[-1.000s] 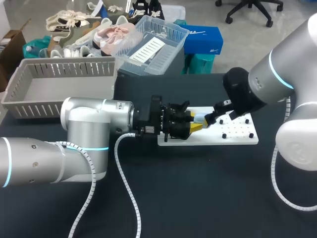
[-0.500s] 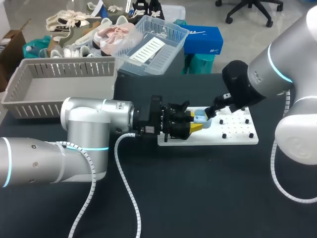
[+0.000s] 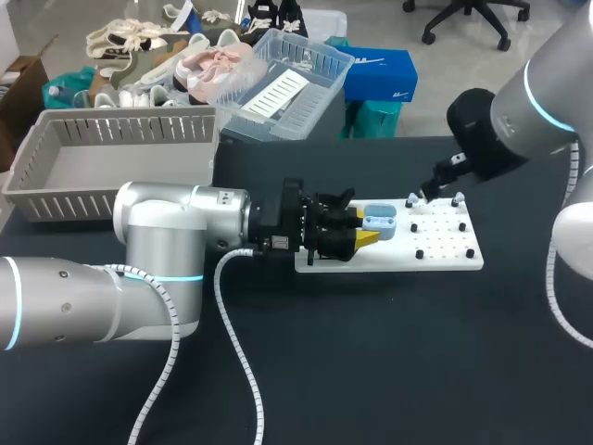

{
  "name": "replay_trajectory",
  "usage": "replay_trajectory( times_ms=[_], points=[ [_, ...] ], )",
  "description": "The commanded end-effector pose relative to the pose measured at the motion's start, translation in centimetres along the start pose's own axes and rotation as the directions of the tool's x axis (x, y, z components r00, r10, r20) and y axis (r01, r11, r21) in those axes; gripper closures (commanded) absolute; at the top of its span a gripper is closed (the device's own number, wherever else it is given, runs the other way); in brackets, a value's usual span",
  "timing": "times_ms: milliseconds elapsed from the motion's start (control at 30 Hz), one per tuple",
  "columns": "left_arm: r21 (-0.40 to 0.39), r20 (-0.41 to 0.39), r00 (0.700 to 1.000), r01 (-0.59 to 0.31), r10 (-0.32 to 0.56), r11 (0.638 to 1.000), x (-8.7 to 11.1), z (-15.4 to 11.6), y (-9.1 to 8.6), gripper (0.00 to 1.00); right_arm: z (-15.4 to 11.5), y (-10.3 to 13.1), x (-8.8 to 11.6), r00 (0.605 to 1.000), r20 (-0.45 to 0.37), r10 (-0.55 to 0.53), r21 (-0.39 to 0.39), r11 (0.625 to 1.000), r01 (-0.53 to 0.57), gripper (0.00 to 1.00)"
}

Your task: Pick up each earbud case from the left stands, insert the matching earbuds, close the lid, and place the case in the box.

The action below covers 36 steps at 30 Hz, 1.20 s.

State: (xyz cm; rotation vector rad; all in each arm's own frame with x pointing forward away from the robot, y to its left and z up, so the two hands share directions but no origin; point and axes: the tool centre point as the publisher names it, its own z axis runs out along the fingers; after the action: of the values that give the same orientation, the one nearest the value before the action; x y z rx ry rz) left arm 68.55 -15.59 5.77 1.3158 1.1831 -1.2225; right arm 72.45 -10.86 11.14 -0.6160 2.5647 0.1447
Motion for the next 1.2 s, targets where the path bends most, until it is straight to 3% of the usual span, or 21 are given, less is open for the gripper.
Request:
replay_trajectory(
  times_ms=[33, 533, 567, 600, 767, 1033, 1200],
  points=[
    [0.002, 0.000, 1.000, 0.000, 0.000, 1.000, 0.1, 0.0, 0.1, 1.00, -0.6, -1.1, 0.7, 1.000, -0.005, -0.014, 0.106, 0.994, 0.014, 0.00],
    [0.002, 0.000, 1.000, 0.000, 0.000, 1.000, 0.1, 0.0, 0.1, 1.00, 2.5, -3.8, 0.6, 0.990, -0.122, -0.077, 0.137, 0.986, 0.093, 0.00],
    [0.002, 0.000, 1.000, 0.000, 0.000, 1.000, 0.1, 0.0, 0.1, 1.00, 2.9, -3.9, 0.6, 0.988, -0.133, -0.081, 0.133, 0.986, 0.098, 0.01],
    [0.002, 0.000, 1.000, 0.000, 0.000, 1.000, 0.1, 0.0, 0.1, 1.00, 3.1, -4.0, 0.6, 0.987, -0.138, -0.079, 0.133, 0.986, 0.098, 0.11],
    [0.002, 0.000, 1.000, 0.000, 0.000, 1.000, 0.1, 0.0, 0.1, 1.00, 4.5, -4.3, 0.4, 0.978, -0.183, -0.102, 0.120, 0.985, 0.125, 0.11],
    [0.002, 0.000, 1.000, 0.000, 0.000, 1.000, 0.1, 0.0, 0.1, 1.00, 6.1, -5.6, 0.5, 0.964, -0.240, -0.112, 0.121, 0.982, 0.144, 0.33],
    [0.002, 0.000, 1.000, 0.000, 0.000, 1.000, 0.1, 0.0, 0.1, 1.00, 6.7, -6.3, 0.6, 0.961, -0.256, -0.105, 0.128, 0.982, 0.141, 0.36]
  ],
)
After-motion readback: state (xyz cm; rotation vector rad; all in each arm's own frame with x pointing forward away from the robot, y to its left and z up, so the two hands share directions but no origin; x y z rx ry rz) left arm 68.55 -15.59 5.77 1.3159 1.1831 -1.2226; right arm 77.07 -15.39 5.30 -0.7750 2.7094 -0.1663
